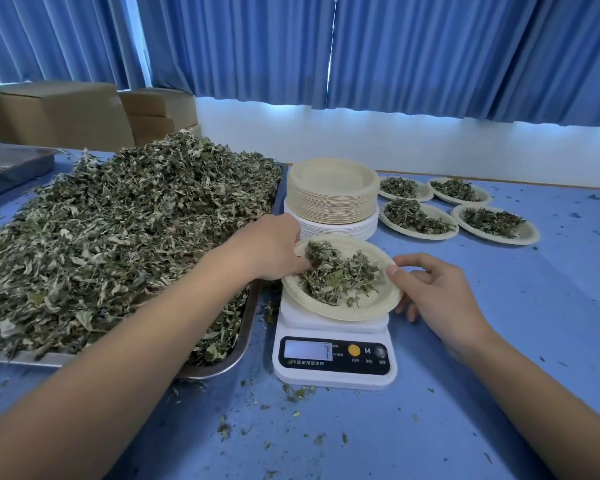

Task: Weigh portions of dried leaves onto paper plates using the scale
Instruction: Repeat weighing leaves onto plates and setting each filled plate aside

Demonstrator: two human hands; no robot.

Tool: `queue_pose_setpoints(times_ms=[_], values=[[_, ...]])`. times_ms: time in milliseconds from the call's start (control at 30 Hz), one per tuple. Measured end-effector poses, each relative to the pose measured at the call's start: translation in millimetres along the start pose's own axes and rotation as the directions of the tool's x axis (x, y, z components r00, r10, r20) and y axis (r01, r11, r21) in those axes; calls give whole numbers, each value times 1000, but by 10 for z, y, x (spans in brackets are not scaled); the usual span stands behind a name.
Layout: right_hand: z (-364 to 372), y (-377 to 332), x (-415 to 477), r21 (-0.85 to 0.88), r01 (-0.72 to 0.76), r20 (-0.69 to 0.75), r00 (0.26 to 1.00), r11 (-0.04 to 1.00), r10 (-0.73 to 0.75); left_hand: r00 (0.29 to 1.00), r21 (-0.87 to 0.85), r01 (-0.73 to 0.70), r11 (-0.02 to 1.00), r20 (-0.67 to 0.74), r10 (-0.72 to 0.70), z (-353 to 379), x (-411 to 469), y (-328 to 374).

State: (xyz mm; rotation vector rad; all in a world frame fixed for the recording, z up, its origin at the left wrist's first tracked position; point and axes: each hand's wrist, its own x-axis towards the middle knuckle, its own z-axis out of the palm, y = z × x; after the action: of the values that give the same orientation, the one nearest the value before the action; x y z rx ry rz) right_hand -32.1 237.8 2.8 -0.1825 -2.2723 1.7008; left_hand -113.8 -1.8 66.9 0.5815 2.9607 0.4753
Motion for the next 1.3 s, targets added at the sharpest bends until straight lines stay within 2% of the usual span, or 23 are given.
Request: queue_pose_setpoints(times_ms=[133, 233, 367, 467, 667, 767, 1000, 1100, 1300], values=[[-216, -64, 102, -43, -78, -28, 997, 996, 76, 999, -153, -4, 988, -41, -2, 43, 31, 185], [-630, -56, 294, -51, -171, -121, 979, 984, 163, 998, -357, 2, 934, 54, 18, 155, 148, 515], [-1209, 175, 500, -198, -243, -232, 953, 950, 195, 991, -507, 83, 858, 134, -17, 430, 462, 1080], [-1561, 386, 595, -328, -286, -304, 934, 900, 186, 986, -484, 95, 870, 169, -14, 654, 707, 1500], [-2130, 563, 874, -349, -295, -413, 900, 889, 137, 995, -570, 82, 817, 98, -31, 875, 1103, 2089], [-2280, 558, 1072, -368, -297, -407, 904, 881, 135, 997, -610, 71, 789, 55, -47, 879, 1335, 2191], [-2365, 696, 1249, -612, -308, -350, 931, 728, 100, 985, -660, 155, 735, 165, -59, 1172, 1524, 2185], [-2437, 735, 1225, -600, -317, -357, 928, 735, 109, 984, -689, 153, 709, 174, -43, 1180, 1514, 2246], [-2626, 689, 1174, -610, -371, -407, 905, 700, 125, 972, -671, 141, 728, 232, 26, 1165, 1403, 2447]])
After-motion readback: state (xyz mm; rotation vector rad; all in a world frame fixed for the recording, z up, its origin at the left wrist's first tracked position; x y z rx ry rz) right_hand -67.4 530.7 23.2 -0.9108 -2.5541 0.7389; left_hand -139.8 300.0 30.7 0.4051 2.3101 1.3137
